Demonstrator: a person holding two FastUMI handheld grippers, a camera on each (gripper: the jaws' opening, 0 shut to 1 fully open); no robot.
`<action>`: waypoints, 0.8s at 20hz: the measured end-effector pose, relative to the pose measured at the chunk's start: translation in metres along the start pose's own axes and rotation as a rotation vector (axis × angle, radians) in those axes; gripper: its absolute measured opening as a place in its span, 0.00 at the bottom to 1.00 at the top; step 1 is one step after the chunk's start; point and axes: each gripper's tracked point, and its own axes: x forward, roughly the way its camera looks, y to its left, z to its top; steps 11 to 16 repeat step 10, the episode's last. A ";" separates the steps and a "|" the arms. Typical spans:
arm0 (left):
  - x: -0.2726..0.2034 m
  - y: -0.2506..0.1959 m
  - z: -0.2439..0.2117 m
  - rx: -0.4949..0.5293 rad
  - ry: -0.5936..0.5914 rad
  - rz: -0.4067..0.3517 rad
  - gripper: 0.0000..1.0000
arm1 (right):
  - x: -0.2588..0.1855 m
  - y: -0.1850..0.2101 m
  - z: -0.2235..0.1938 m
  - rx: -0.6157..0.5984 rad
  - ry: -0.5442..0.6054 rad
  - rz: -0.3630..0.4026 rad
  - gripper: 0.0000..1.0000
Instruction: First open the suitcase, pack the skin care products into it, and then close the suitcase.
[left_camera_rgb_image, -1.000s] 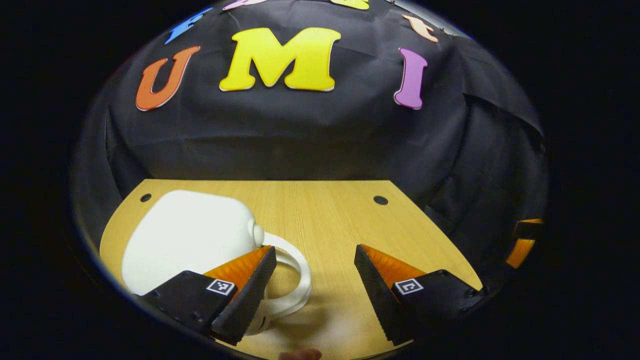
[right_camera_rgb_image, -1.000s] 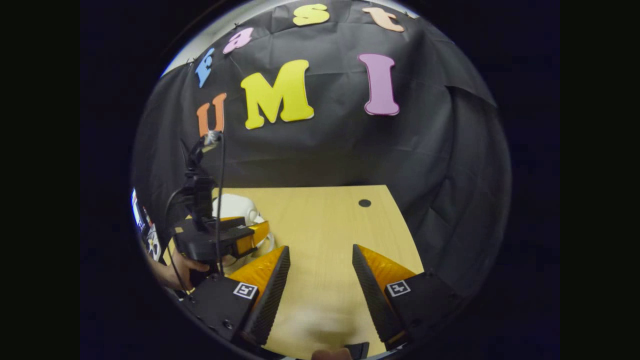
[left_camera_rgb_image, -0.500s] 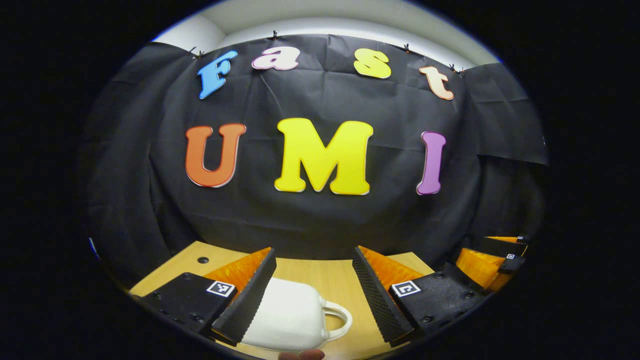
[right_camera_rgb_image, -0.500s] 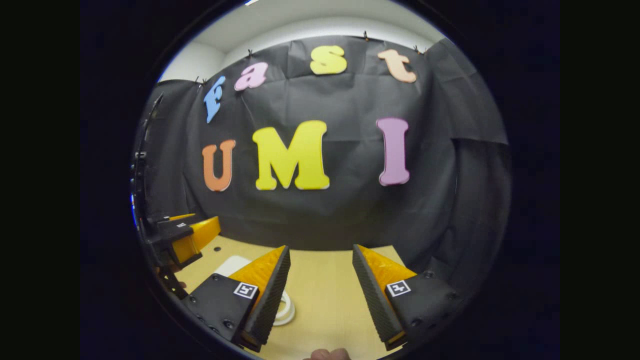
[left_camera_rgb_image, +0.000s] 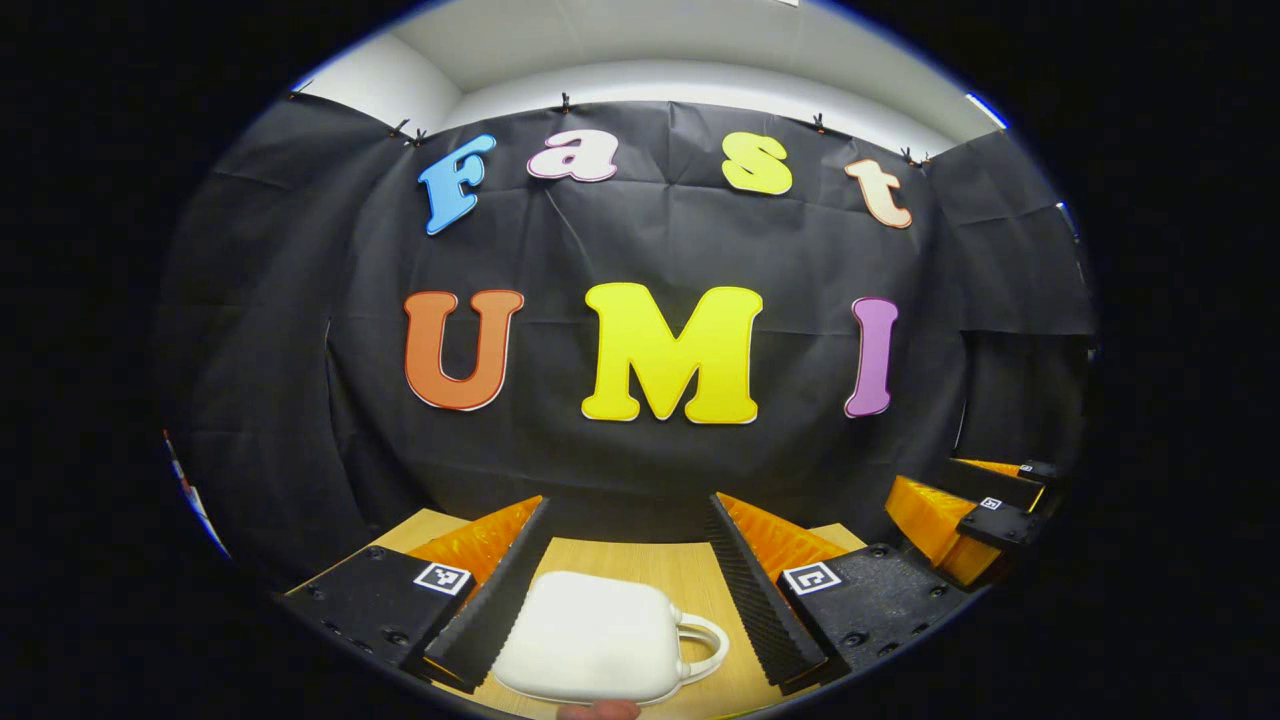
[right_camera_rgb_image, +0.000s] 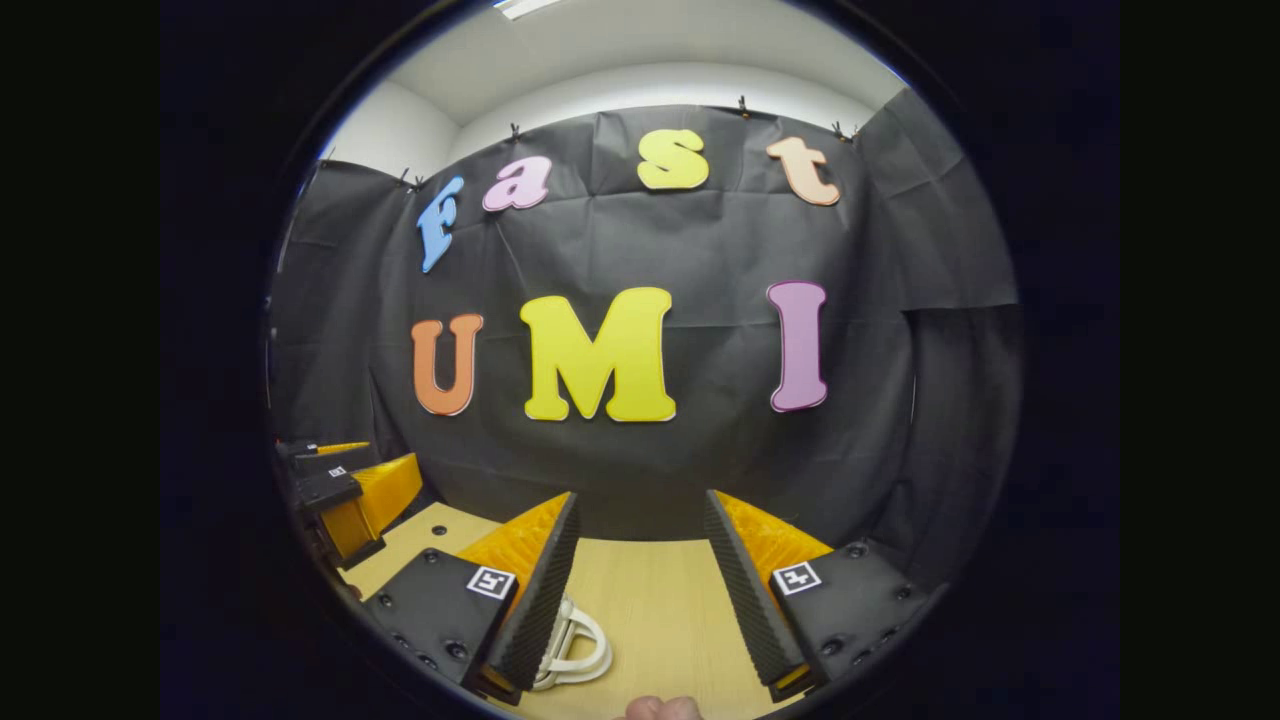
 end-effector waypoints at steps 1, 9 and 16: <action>0.000 0.001 -0.001 -0.006 0.004 0.004 0.97 | 0.000 0.002 -0.002 0.000 0.006 0.006 0.75; -0.005 0.001 -0.001 -0.010 0.005 0.006 0.97 | -0.001 0.010 -0.003 -0.025 0.012 0.029 0.75; -0.005 0.001 0.000 -0.004 0.004 0.007 0.97 | 0.000 0.009 -0.003 -0.025 0.011 0.027 0.75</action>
